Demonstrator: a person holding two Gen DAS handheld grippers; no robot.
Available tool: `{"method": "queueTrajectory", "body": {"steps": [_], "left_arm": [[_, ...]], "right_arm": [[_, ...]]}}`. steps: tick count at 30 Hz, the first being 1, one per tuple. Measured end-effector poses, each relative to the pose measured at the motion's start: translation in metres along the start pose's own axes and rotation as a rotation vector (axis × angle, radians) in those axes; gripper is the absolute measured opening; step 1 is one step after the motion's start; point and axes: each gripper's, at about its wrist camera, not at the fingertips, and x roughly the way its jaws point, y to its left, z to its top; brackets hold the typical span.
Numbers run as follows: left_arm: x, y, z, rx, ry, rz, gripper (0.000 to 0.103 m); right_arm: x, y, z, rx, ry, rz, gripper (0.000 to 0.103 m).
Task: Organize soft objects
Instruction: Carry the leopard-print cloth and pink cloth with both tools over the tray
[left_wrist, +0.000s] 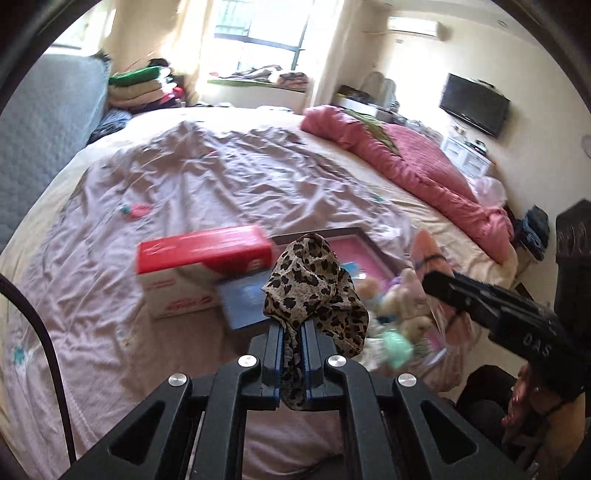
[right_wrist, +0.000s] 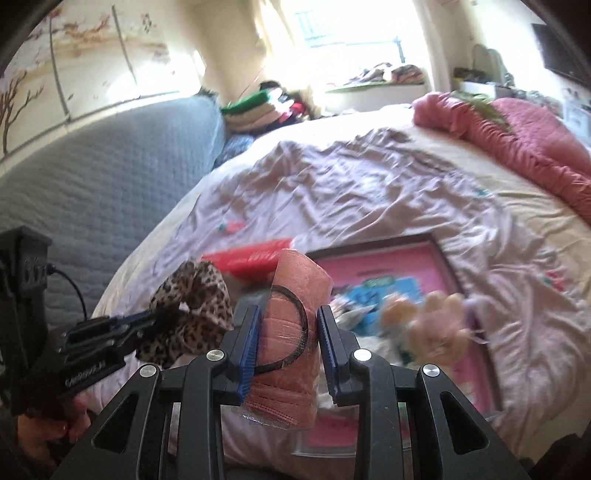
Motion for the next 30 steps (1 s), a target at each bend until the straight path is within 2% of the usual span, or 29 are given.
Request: {"method": "queueTrajectory", "body": {"steps": [13, 23, 30], "left_arm": [[0.026, -0.064, 0.013, 0.082, 0.031, -0.006, 0.008], [0.07, -0.095, 0.009, 0.125, 0.098, 0.005, 0.008], [0.098, -0.101, 0.004, 0.122, 0.143, 0.011, 0.008]], "right_arm": [[-0.045, -0.068, 0.002, 0.109, -0.099, -0.07, 0.032], [-0.041, -0.12, -0.012, 0.188, -0.088, -0.119, 0.032], [-0.025, -0.144, -0.025, 0.211, -0.057, -0.131, 0.032]]}}
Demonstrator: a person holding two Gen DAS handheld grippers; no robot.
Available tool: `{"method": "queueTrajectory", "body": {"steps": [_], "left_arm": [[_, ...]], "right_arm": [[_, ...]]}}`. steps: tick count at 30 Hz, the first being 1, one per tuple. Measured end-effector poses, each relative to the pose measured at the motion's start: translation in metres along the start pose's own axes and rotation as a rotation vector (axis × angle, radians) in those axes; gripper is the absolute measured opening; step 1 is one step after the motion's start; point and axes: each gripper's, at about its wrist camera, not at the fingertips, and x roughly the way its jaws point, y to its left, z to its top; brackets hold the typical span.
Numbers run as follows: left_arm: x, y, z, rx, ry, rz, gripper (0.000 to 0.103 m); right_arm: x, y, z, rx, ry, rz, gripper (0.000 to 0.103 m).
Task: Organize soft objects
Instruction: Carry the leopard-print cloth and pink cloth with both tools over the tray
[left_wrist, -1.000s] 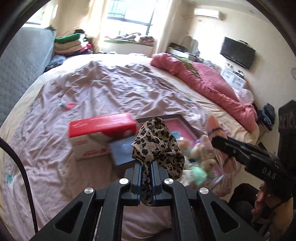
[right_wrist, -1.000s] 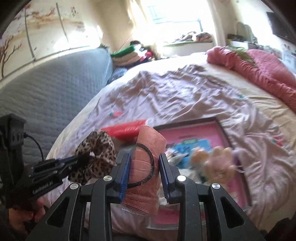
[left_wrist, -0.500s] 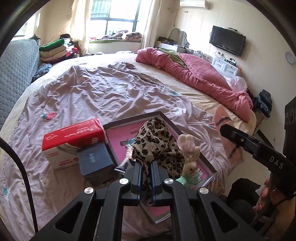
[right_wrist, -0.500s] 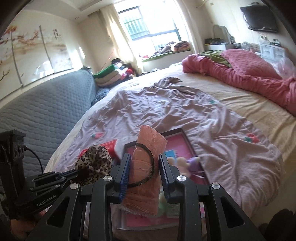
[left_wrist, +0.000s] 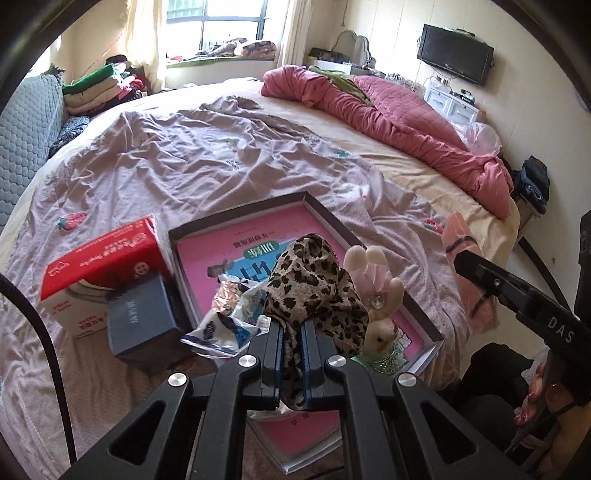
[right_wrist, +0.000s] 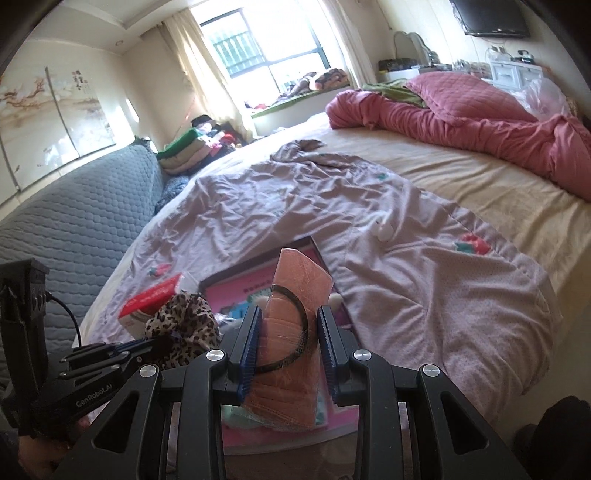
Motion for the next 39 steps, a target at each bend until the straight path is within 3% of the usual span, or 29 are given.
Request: {"method": "queueTrajectory", "body": {"steps": [18, 32, 39], "left_arm": [[0.044, -0.002, -0.011, 0.028, 0.075, 0.047, 0.008], [0.06, 0.0, -0.018, 0.034, 0.099, 0.061, 0.008], [0.061, 0.0, -0.018, 0.036, 0.097, 0.065, 0.008]], "right_arm": [[0.055, -0.022, -0.026, -0.002, 0.105, -0.014, 0.032], [0.084, -0.021, -0.038, -0.042, 0.182, -0.025, 0.032], [0.087, -0.024, -0.039, -0.035, 0.179, -0.028, 0.032]]}}
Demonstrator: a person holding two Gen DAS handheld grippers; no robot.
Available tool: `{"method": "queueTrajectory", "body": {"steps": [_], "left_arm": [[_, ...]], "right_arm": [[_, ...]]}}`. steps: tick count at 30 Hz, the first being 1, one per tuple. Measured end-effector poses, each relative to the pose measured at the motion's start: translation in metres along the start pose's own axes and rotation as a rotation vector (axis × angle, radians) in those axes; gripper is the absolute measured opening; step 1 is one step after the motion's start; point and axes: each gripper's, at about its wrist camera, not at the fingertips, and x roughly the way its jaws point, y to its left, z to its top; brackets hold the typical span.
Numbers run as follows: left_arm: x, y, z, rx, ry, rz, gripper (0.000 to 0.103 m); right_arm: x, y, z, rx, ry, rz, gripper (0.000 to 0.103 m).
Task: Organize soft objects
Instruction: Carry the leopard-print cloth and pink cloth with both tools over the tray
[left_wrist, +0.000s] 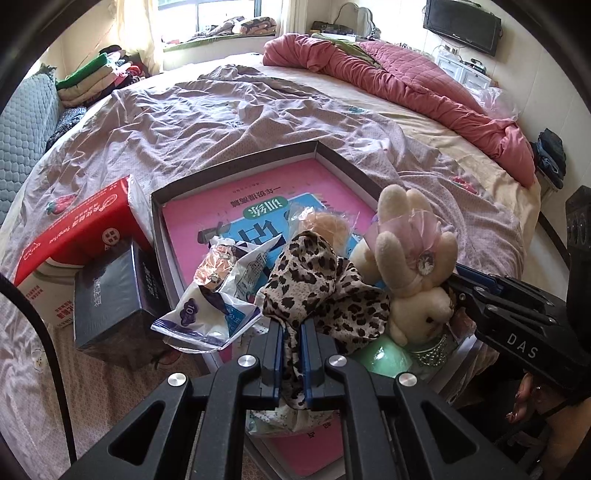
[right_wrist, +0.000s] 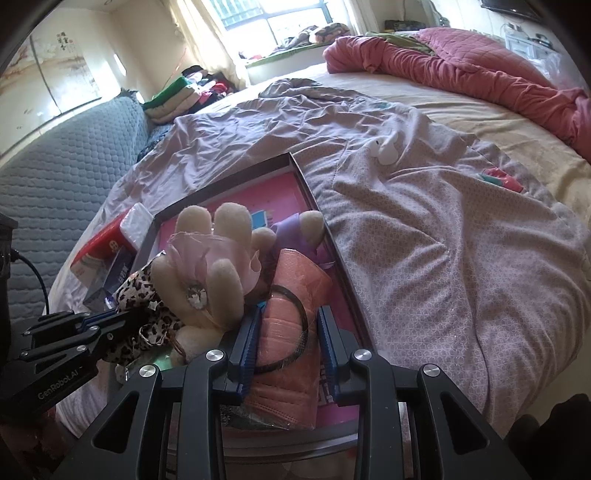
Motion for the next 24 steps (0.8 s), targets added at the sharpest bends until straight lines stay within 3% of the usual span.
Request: {"method": "queueTrajectory", "body": {"steps": [7, 24], "left_arm": [[-0.003, -0.001, 0.002, 0.0, -0.017, -0.008, 0.008], [0.001, 0.001, 0.004, -0.014, -0.015, -0.02, 0.011]], "right_arm": [[-0.005, -0.001, 0.004, 0.007, -0.031, 0.004, 0.032], [0.008, -0.011, 0.001, 0.056, -0.003, 0.014, 0.036]]}}
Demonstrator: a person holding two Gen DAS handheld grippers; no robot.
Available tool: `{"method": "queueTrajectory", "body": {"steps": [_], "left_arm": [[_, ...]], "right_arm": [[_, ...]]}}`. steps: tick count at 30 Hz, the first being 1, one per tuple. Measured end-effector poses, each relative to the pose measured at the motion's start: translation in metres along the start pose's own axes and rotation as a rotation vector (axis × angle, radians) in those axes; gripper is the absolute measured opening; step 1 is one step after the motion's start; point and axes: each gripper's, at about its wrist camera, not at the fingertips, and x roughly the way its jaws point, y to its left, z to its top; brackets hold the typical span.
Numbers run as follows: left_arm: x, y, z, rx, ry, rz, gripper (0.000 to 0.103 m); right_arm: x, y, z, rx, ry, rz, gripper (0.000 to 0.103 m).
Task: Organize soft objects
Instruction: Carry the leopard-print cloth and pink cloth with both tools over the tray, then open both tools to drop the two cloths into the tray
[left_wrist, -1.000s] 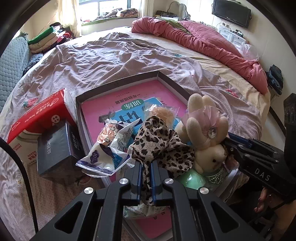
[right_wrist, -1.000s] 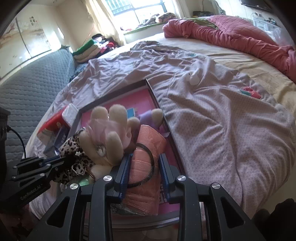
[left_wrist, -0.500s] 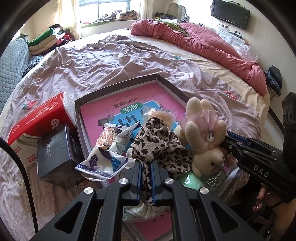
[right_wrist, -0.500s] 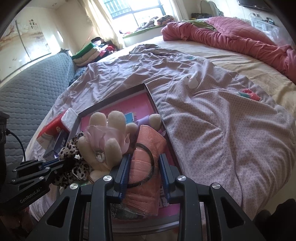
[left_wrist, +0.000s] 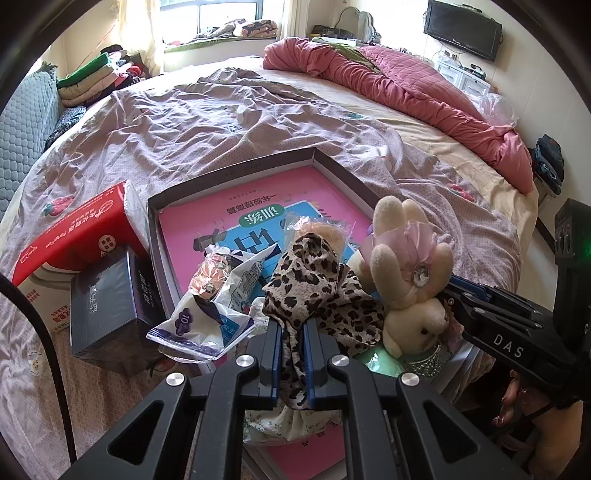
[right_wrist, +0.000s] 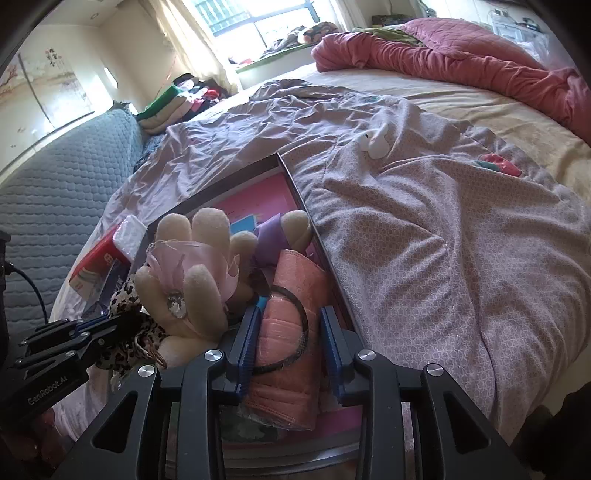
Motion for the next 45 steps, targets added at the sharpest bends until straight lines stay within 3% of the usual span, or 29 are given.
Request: {"method": "queueTrajectory", "body": {"steps": [19, 22, 25, 28, 31, 42, 45], "left_arm": [[-0.003, 0.001, 0.0, -0.017, -0.009, -0.03, 0.011], [-0.004, 0.001, 0.0, -0.017, -0.011, -0.031, 0.011], [-0.006, 0.001, 0.001, -0.018, -0.016, -0.032, 0.011], [-0.008, 0.0, 0.002, -0.016, -0.019, -0.036, 0.014], [-0.009, 0.0, 0.002, -0.015, -0.02, -0.03, 0.017], [-0.018, 0.005, 0.001, -0.025, -0.025, 0.001, 0.048], [-0.025, 0.009, 0.0, -0.036, -0.035, 0.002, 0.051]], "right_arm": [[-0.013, -0.005, 0.002, 0.034, -0.021, 0.006, 0.045], [-0.02, -0.005, 0.004, 0.045, -0.037, 0.01, 0.049], [-0.025, -0.001, 0.006, 0.031, -0.051, -0.017, 0.059], [-0.03, 0.001, 0.008, 0.024, -0.059, -0.031, 0.061], [-0.034, 0.004, 0.009, 0.016, -0.069, -0.044, 0.065], [-0.049, 0.021, 0.012, -0.025, -0.094, -0.056, 0.073], [-0.053, 0.028, 0.012, -0.046, -0.099, -0.058, 0.073]]}}
